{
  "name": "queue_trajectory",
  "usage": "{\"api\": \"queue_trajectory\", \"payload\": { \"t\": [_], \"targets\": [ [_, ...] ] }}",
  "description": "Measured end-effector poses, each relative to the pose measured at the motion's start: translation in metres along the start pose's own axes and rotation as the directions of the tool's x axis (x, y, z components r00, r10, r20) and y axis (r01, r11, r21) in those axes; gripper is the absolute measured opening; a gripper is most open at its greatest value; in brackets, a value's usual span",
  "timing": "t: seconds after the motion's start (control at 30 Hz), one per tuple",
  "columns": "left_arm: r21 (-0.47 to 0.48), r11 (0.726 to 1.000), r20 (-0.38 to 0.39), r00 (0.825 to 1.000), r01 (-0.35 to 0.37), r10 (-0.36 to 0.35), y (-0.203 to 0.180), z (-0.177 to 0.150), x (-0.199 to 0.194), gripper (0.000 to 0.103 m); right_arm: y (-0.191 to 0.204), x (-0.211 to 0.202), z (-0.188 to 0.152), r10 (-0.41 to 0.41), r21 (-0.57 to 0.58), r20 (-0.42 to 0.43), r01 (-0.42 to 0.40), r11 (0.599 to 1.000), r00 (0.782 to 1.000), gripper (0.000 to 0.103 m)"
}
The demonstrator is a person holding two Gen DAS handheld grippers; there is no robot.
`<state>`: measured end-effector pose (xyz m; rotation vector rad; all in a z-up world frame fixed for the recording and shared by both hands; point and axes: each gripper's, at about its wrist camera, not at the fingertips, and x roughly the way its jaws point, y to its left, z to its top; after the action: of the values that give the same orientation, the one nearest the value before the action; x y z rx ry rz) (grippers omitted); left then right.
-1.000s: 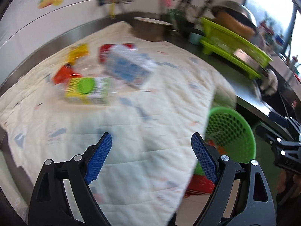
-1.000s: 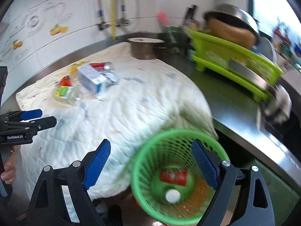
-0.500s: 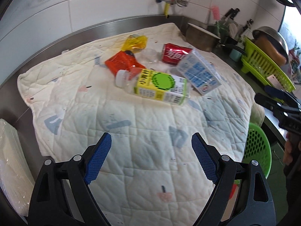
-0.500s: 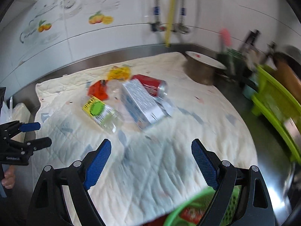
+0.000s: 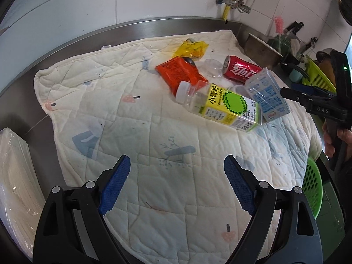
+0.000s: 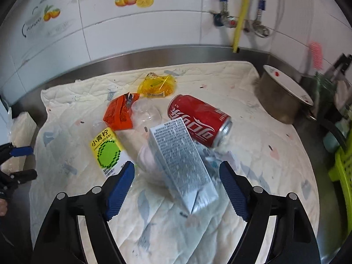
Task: Collect trash
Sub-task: 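Grasp the milk carton with the right gripper while the left grasps the lime juice bottle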
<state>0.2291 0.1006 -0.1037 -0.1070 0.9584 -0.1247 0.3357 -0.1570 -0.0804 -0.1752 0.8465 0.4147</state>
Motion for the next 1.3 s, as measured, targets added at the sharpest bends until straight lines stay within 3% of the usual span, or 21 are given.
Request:
{"api": "queue_trajectory", "payload": {
  "t": [0.23,0.37,0.67,1.0,1.07,1.2,1.3],
  "targets": [
    [-0.026,1.0,-0.015,1.0,-0.005,0.005,0.001,0.01,0.008,0.086,-0.005,0.032,0.011,0.03,-0.057,-0.053,-0.033,0.998,0.998,0.071],
    [-0.046,0.999,-0.021,1.0,-0.002,0.001,-0.003,0.018,0.012,0.086,-0.007,0.041,0.01,0.06,-0.063,-0.077,-0.065,0.996,0.995,0.052],
    [-0.202,0.979,-0.072,0.997,0.018,-0.034,-0.019,0.046,0.03,0.087,-0.006,0.011,-0.003,0.074,-0.033,-0.016,-0.074,0.997,0.997,0.044],
    [-0.444,0.896,-0.163,0.985,-0.027,-0.051,-0.047,0.072,0.068,0.088,-0.014,-0.062,-0.045,0.006,0.054,0.056,-0.009,0.999,0.998,0.043],
    [-0.491,0.87,-0.184,0.981,-0.034,-0.065,-0.048,0.076,0.077,0.088,-0.017,-0.076,-0.057,-0.004,0.072,0.066,0.0,0.997,0.998,0.043],
    [-0.607,0.793,-0.208,0.974,-0.058,-0.089,-0.047,0.083,0.095,0.088,-0.023,-0.095,-0.079,-0.027,0.125,0.073,0.018,0.992,0.997,0.043],
    [-0.64,0.765,-0.215,0.972,-0.066,-0.096,-0.049,0.087,0.105,0.088,-0.027,-0.106,-0.097,-0.052,0.157,0.066,0.042,0.987,0.996,0.043]
  ]
}}
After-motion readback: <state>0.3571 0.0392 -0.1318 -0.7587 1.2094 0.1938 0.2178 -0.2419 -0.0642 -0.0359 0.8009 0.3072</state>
